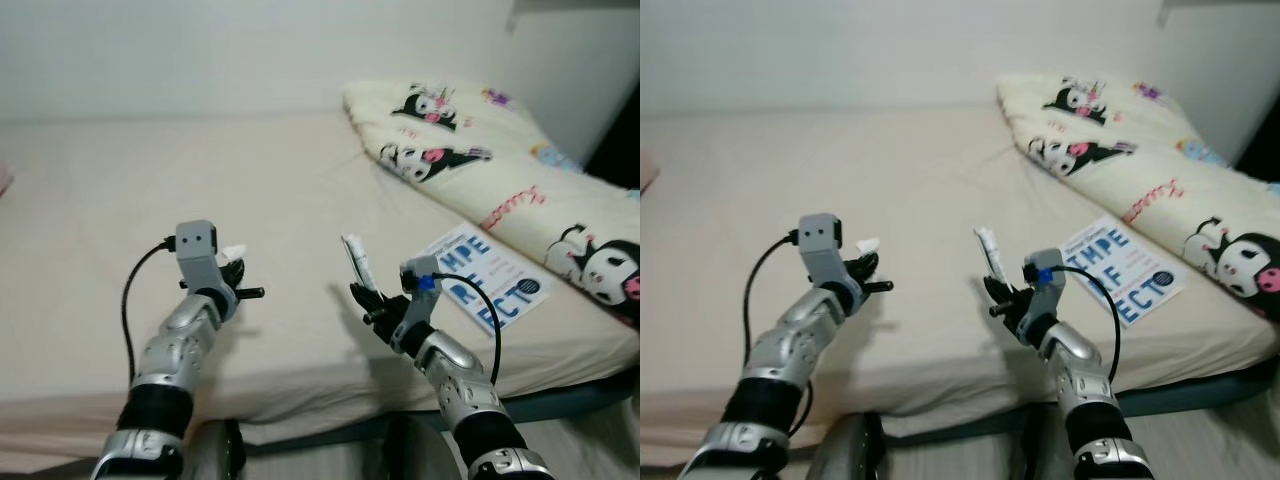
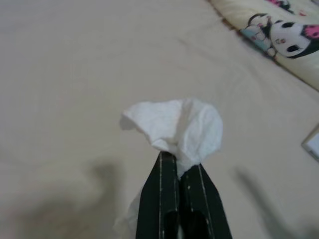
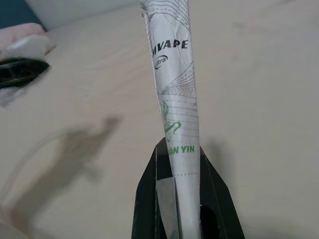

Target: Clean up the room

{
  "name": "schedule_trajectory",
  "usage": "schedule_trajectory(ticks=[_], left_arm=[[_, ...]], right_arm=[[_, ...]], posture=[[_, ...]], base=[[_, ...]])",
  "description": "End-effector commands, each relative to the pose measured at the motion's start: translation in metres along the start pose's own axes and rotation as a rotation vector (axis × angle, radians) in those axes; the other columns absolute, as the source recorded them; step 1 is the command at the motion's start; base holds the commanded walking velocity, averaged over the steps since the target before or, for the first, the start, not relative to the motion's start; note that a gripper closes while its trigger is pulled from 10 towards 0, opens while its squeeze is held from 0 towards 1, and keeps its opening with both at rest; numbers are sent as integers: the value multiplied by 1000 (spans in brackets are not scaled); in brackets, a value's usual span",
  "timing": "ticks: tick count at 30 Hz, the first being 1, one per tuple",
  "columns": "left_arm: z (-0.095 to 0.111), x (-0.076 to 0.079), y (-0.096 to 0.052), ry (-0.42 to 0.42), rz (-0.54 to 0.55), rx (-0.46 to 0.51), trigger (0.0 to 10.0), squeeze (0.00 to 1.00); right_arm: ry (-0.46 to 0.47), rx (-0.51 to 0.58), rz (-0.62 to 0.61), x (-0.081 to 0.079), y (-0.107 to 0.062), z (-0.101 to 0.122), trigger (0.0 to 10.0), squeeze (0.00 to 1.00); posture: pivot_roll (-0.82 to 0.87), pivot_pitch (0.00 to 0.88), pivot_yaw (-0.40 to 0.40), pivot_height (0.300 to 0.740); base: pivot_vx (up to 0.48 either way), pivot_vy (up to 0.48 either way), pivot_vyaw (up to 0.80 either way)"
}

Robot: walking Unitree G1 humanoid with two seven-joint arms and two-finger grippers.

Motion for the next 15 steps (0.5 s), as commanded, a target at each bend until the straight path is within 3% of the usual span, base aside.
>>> schedule_trajectory(ticks=[1, 4, 7, 10, 11, 12, 13, 15], left_arm=[[-18, -8, -1, 33, 14, -54, 10000, 0], [-42, -19, -3, 73, 50, -117, 10000, 0], [-81, -42, -18, 126, 127, -252, 10000, 0], [-107, -56, -34, 144, 172, -334, 10000, 0], [-107, -56, -34, 144, 172, -334, 10000, 0], [-121, -64, -44, 163, 189, -379, 10000, 0], [-121, -64, -44, 163, 189, -379, 10000, 0], [-152, -78, -71, 195, 221, -499, 10000, 0]], right_arm=[[-8, -27, -20, -1, 0, -4, 0, 0], [4, -71, -64, 1, -4, -13, 0, 0], [10, -142, -111, 8, -12, -33, 0, 0], [10, -204, -152, 13, -23, -50, 0, 0], [10, -204, -152, 13, -23, -50, 0, 0], [8, -246, -184, 18, -31, -61, 0, 0], [8, -246, -184, 18, -31, -61, 0, 0], [-5, -358, -279, 28, -55, -89, 0, 0]], posture=[[96, 0, -5, 621], [92, 0, -3, 636], [84, 0, -3, 656], [80, 0, -4, 671], [80, 0, -4, 671], [74, 0, -4, 676], [74, 0, -4, 676], [74, 0, -5, 686]], base=[[0, 0, 0], [0, 0, 0], [0, 0, 0], [0, 0, 0], [0, 0, 0], [0, 0, 0], [0, 0, 0], [0, 0, 0]])
Point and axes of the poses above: a point about 5 cm out from each wrist's last joint towards the gripper, its own y axis pointing out of the wrist towards the gripper, its own z axis along the axis of the wrist's last joint, x = y × z, the point moved 2 cm from there along y, pointing out of the wrist towards the gripper, and after that the axes turned 3 degrees about -y, right-handed, at the moved point
